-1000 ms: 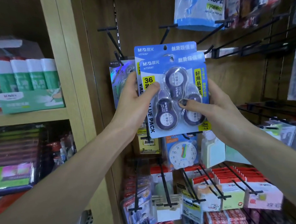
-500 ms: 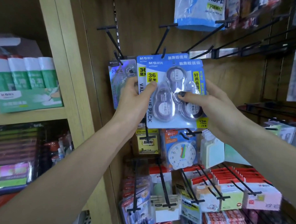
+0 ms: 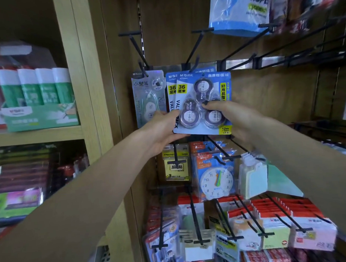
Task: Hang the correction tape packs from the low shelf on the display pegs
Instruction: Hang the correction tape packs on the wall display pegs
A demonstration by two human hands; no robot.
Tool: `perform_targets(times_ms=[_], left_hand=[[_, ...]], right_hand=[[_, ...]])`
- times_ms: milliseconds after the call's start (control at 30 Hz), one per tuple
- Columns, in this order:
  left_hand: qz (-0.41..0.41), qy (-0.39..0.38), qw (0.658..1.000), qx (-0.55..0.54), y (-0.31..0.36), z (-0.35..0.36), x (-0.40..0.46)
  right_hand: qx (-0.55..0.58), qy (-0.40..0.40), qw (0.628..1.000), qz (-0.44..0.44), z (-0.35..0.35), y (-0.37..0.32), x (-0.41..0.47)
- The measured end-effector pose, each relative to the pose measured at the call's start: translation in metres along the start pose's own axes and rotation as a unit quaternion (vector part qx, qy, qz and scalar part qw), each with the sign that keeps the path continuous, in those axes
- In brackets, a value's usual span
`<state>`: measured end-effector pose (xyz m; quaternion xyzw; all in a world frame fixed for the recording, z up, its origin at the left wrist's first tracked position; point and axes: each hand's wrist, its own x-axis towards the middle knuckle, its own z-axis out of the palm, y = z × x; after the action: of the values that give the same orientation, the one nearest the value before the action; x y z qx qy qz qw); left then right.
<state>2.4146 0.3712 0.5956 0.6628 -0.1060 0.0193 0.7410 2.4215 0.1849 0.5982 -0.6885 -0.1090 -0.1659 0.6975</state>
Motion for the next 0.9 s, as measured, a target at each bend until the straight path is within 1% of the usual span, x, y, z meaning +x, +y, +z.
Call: perform_targets(times_ms=[100,267,367,467,567,700,800,900], left_hand=[[0.007,-0.001,1.000,0.013,-0.001,-0.001,-0.004],[0.045,-0.043,0.994,0.087,-0.008,-0.003,-0.022],[0.081,-0.055,0.989,0.109,-0.009,-0.006,-0.033],[0.111,-0.054,0.986,0.108,-0.005,-0.009,-0.040],[0.117,-0.062,0.985,0.109,-0.001,-0.011,-0.046],[0.139,-0.080,0.979,0.127,-0.004,-0.014,-0.054],[0.166,-0.086,0.975,0.121,-0.001,-0.016,-0.059],[0.180,-0.072,0.973,0.122,0.004,-0.016,-0.059]], right_hand=[[-0.023,-0.008,1.000,-0.011,-0.003,-0.003,-0.009],[-0.064,0.022,0.995,-0.079,-0.006,-0.005,-0.037],[-0.064,0.007,0.993,-0.099,-0.004,-0.001,-0.047],[-0.053,-0.004,0.992,-0.118,-0.004,-0.002,-0.049],[-0.047,-0.016,0.989,-0.136,-0.004,-0.005,-0.051],[-0.067,-0.028,0.986,-0.148,-0.006,-0.002,-0.058],[-0.065,-0.026,0.984,-0.162,-0.005,-0.006,-0.064],[-0.065,-0.008,0.983,-0.171,0.001,-0.017,-0.065]])
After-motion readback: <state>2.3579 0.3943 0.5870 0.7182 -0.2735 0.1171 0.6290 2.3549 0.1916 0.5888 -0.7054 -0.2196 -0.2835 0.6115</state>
